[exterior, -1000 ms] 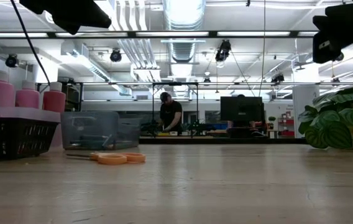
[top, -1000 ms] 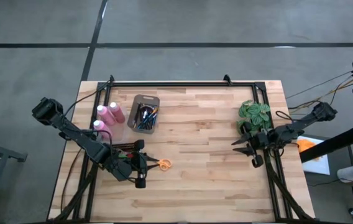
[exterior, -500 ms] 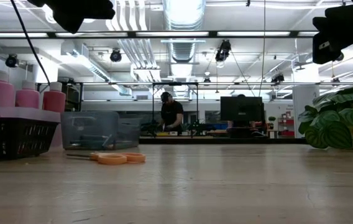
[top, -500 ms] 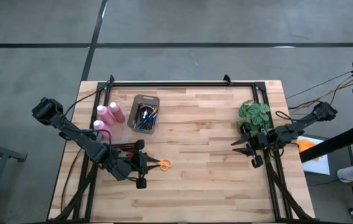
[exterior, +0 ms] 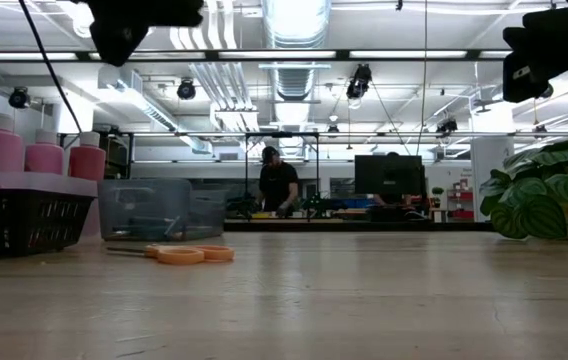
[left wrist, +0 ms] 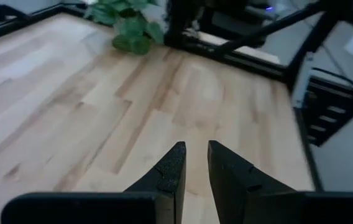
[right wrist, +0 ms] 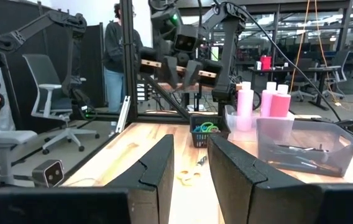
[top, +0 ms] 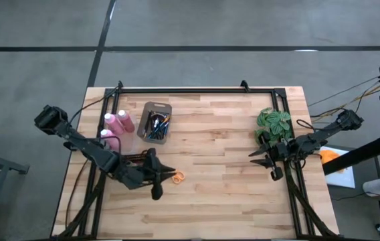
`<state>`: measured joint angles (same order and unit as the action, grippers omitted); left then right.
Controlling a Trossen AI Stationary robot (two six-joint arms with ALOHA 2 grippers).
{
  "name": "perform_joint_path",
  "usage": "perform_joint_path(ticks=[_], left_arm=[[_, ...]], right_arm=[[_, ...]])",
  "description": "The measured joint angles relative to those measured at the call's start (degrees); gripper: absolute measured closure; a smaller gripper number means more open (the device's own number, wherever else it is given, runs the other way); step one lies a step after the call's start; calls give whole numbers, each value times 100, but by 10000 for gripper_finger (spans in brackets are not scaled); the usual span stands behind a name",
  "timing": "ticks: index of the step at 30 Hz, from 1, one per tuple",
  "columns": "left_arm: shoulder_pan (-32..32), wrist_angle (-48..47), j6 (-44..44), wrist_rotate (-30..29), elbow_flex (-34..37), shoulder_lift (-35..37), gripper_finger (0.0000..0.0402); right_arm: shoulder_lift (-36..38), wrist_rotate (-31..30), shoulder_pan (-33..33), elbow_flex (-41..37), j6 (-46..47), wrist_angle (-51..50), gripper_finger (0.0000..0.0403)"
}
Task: Pick & Place Paint Supplies
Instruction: Put the yellow scissors into the black basket
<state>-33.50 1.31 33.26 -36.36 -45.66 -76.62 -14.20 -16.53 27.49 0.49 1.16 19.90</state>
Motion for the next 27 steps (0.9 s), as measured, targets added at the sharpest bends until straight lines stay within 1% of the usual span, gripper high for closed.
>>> perform_joint_path(ticks=[4,9,14,20,23,27], left_arm=[[200,-312,219,28,-126,-162,331],[506,-697,344,582,-516,-654,331],[662,-1014,154,1097,-1015,-1318,331],[836,-1957,-32,1114,-1627,-2031,331],[972,-2119,-2,1145,-1736,-2297,331],[1134,-2199,-16,1493,-1739,-2501,331]], right_arm=[[-16,0,0,2,47,0,306],[-15,-2,0,2,18,2,306],[-17,0,0,2,19,0,306],[-17,-2,0,2,26,2,306],[-21,-2,0,2,26,2,306],[-18,-2,-1,2,33,5,306]])
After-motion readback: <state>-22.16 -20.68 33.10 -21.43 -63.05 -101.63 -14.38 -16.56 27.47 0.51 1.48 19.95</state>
